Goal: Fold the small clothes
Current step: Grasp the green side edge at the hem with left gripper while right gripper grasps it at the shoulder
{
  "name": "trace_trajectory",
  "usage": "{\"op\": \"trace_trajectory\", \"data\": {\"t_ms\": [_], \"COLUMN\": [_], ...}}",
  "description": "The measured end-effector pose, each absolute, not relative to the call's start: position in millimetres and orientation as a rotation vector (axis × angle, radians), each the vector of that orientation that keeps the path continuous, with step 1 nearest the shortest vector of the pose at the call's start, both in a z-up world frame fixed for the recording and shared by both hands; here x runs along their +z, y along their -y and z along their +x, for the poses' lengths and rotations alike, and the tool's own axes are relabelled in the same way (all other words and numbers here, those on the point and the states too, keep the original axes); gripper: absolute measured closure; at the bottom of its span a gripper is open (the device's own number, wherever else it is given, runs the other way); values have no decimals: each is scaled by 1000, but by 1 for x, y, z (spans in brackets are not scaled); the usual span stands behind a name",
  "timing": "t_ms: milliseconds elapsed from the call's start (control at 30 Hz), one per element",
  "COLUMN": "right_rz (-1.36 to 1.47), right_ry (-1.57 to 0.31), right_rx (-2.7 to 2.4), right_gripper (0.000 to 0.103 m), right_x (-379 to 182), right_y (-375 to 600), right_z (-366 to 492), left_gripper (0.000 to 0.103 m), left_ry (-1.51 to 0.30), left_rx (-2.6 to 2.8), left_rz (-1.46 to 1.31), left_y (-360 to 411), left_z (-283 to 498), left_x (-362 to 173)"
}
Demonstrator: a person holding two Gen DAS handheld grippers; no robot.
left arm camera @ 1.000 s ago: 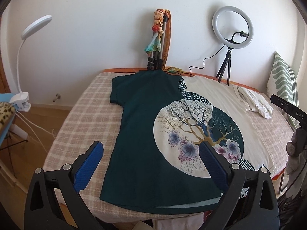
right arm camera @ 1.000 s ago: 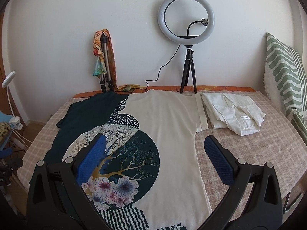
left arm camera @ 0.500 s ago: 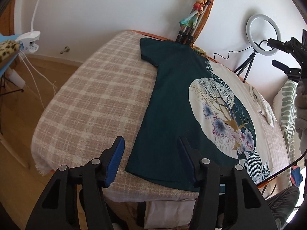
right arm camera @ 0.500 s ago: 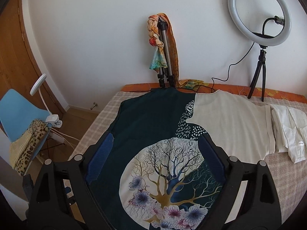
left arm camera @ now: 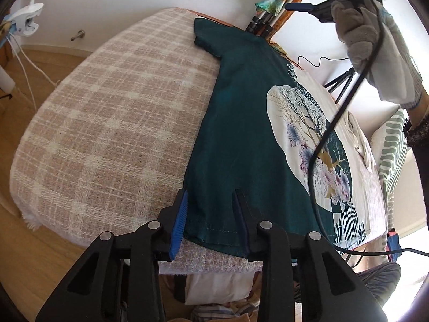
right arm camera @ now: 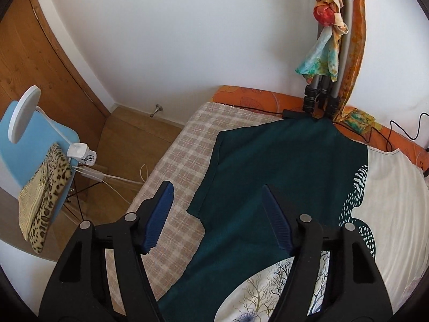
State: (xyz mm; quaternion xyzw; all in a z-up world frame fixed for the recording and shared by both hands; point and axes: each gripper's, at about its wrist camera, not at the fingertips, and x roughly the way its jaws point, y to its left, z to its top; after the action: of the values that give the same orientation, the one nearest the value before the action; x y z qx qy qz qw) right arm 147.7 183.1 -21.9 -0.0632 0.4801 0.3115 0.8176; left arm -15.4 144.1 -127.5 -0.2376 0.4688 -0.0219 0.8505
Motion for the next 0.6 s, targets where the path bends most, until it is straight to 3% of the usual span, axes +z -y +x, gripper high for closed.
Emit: {"op": "trace_trajectory", "data": {"t_ms": [300,600], "right_rz": [-90,-178], "right_ry": [-1147,-1189], "right_rx": [628,538], "right_gripper": [39,45], "right_x": [-95,-159], "right_y": [-263,-308], "right_z": [217,259], "left_gripper": [93,99], "left_ry": [-977,-979], "left_rx": [-163,-203], "left_rz": [-642,-664], "left_y": [-148,-141], "left_z": [-6,1], "left_x": [-136,-138]}}
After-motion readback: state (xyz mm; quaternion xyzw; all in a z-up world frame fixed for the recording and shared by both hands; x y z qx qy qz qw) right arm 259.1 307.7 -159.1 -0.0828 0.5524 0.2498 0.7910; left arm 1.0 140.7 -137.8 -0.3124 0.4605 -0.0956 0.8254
